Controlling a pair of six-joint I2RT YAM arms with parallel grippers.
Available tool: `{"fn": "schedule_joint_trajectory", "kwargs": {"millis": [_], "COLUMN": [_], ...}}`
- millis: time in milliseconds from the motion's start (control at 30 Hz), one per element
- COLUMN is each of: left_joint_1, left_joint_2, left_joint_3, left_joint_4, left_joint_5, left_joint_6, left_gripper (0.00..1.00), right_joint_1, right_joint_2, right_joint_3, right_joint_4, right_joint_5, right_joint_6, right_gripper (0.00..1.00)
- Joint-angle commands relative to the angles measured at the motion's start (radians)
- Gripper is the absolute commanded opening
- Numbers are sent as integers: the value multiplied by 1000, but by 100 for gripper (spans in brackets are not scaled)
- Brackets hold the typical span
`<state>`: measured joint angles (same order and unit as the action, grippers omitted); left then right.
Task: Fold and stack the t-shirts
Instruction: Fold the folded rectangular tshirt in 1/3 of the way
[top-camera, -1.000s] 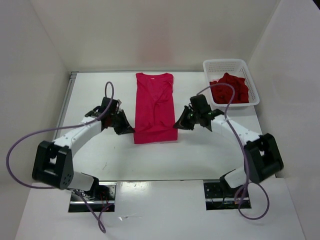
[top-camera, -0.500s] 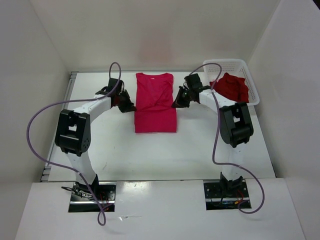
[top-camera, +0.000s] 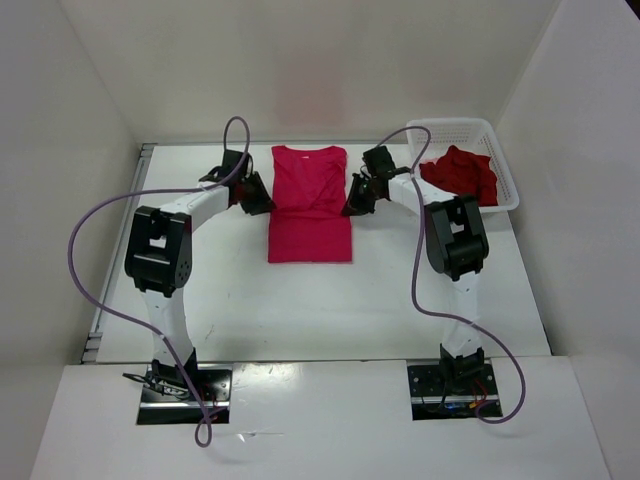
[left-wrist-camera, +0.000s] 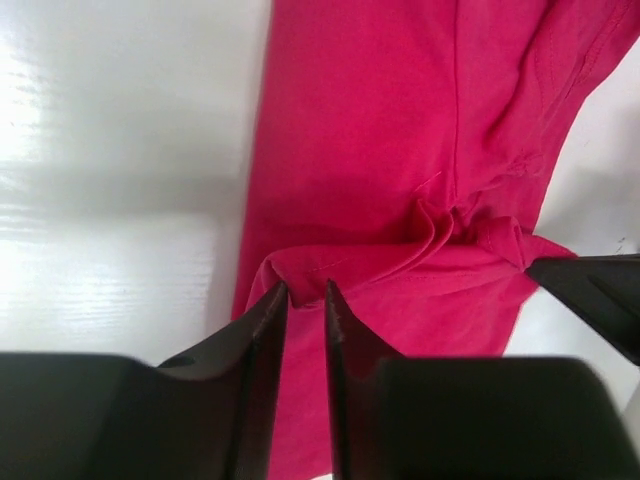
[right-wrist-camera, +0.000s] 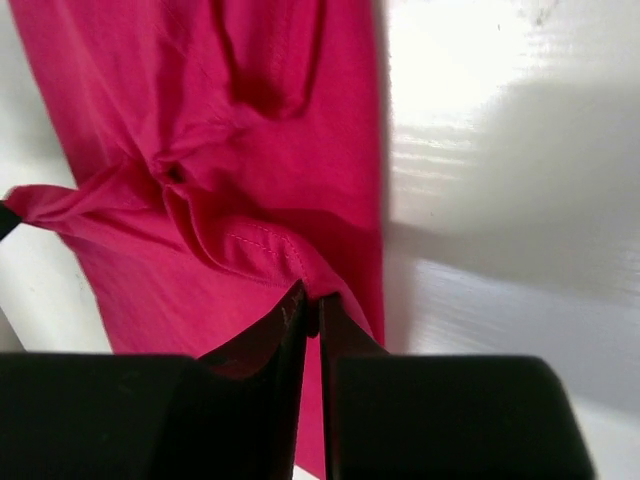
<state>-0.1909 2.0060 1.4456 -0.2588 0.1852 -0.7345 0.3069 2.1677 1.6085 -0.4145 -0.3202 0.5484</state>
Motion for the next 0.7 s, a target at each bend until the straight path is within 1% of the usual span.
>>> {"fn": "schedule_joint_trajectory", "kwargs": {"millis": [0,33,67,100,133,200,267,300,333,400,433,467,500,533,600,667], "left_joint_1": [4,13,13,25,25,25,25,9,-34,-83,-125,-140,-154,-165,-177,-177], "left_joint_2": [-6,-21,-33,-52,-100,-157,-208,-217,-231,-240,-253,-262,-282,-291,-300,-300], "left_joint_3": [44,44,44,44,27,-28,-97,-118,-158,-207,-238,-273,-354,-391,-462,-485], "left_joint_4": [70,79,79,79,99,139,165,179,190,190,220,239,262,301,314,323], "left_joint_5": [-20,-20,-20,-20,-20,-32,31,42,42,51,63,63,74,74,65,65], "left_joint_6": [15,15,15,4,4,-38,-83,-83,-83,-103,-117,-134,-175,-190,-201,-201], "left_gripper": [34,40,50,54,57,61,61,58,52,46,43,39,39,37,37,37], "right_joint_1": [-14,-14,-14,-14,-14,-14,-14,-14,-14,23,40,58,95,110,135,149], "right_joint_2": [0,-15,-26,-41,-74,-114,-172,-189,-200,-200,-184,-160,-146,-132,-88,-50], "right_joint_3": [102,102,114,114,114,79,35,19,-4,-4,-4,-4,-4,-4,5,28], "right_joint_4": [-21,-21,-33,-33,-46,-46,-46,-23,-14,-14,-27,-27,-27,-27,-15,8], "right_joint_5": [27,41,41,41,50,66,66,66,55,44,35,35,35,35,-9,-19], "right_joint_6": [-22,-22,-22,-22,-22,-44,-57,-57,-57,-68,-68,-68,-68,-68,-44,-34], "right_gripper": [13,17,21,32,36,44,46,46,38,19,2,0,0,0,0,0]}}
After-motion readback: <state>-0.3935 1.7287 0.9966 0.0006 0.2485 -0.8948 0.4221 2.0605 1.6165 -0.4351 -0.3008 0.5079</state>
